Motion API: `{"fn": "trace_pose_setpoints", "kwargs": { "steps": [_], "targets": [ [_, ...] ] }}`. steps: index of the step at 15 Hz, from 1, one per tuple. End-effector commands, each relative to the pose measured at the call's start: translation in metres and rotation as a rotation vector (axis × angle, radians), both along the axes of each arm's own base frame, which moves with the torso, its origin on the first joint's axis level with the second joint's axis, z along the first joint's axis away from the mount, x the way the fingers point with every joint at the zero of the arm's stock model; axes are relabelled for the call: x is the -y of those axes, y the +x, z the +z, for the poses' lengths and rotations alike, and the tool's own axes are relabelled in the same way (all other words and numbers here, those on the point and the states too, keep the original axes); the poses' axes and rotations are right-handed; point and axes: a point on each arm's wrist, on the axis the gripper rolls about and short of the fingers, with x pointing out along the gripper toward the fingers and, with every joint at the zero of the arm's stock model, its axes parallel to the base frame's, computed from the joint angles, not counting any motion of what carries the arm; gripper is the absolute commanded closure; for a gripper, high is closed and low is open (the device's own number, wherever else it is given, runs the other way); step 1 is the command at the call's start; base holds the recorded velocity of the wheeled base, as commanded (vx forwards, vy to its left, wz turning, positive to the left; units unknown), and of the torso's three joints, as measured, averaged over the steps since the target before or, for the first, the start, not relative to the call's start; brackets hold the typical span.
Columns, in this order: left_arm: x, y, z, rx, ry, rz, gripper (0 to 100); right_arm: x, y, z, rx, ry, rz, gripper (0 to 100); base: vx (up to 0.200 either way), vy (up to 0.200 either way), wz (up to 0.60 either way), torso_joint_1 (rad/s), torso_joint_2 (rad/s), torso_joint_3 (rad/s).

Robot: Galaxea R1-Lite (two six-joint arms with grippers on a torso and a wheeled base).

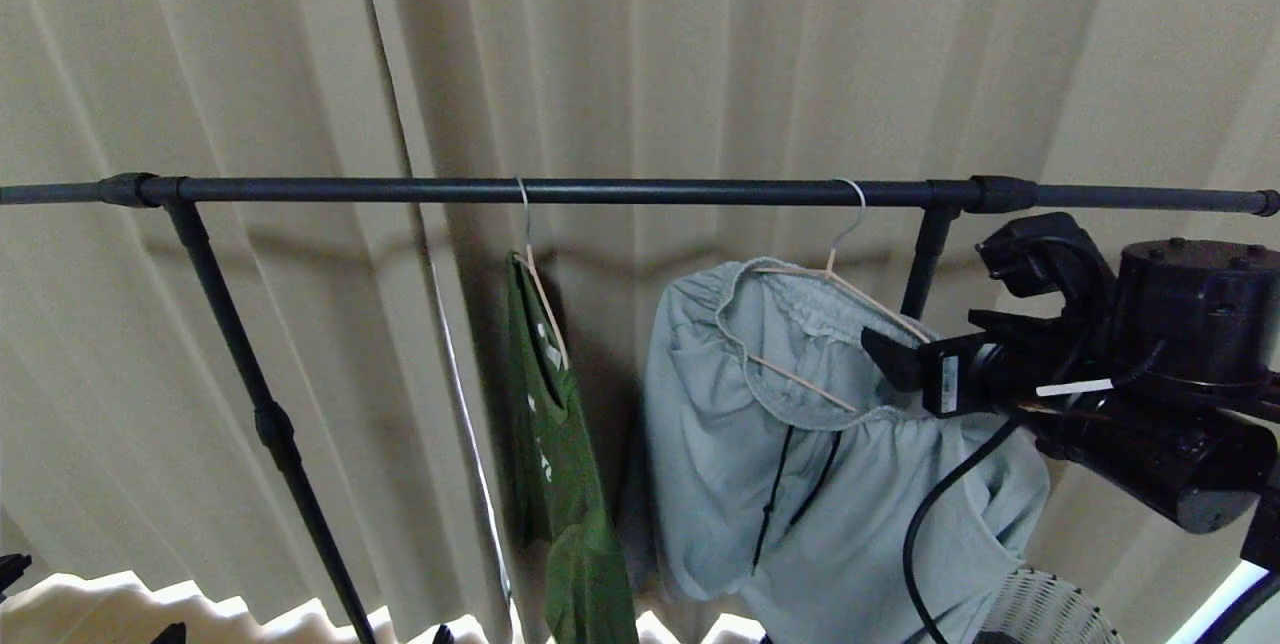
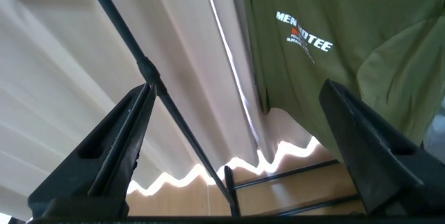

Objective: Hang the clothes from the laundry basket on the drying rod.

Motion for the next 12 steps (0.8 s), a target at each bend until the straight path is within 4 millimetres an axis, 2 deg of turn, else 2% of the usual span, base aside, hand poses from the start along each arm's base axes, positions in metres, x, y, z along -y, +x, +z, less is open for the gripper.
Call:
{"fn": "trace_pose_setpoints", "kwargs": {
  "steps": [1,3,5,8,11,12],
  "targets": [
    [-0.001,-0.004,-0.002,0.017,-0.004,0.005,0,0.011,-0.021,0.001,0.055,0.027,0.004,0,0.0,0.0,0.0,0.0,0.0,0.0],
    [-0.002,-0.008,-0.005,0.036,-0.011,0.019,0,0.023,-0.044,0.009,0.121,0.056,0.002,0,0.0,0.0,0.0,0.0,0.0,0.0],
    [-0.005,-0.015,-0.007,0.071,-0.02,0.052,0,0.04,-0.076,0.014,0.166,0.073,-0.001,0,0.0,0.0,0.0,0.0,0.0,0.0],
    [-0.008,-0.027,-0.022,0.02,-0.015,0.227,0,0.067,-0.118,-0.006,0.16,0.066,-0.039,0,0.0,0.0,0.0,0.0,0.0,0.0],
    [-0.008,-0.036,-0.034,0.047,-0.077,0.292,0,0.088,-0.144,-0.022,0.105,0.045,-0.125,0,0.0,0.0,0.0,0.0,0.0,0.0],
    [-0.008,-0.042,-0.05,0.083,-0.077,0.289,0,0.098,-0.163,-0.039,0.049,0.023,-0.167,0,0.0,0.0,0.0,0.0,0.0,0.0]
  ]
}}
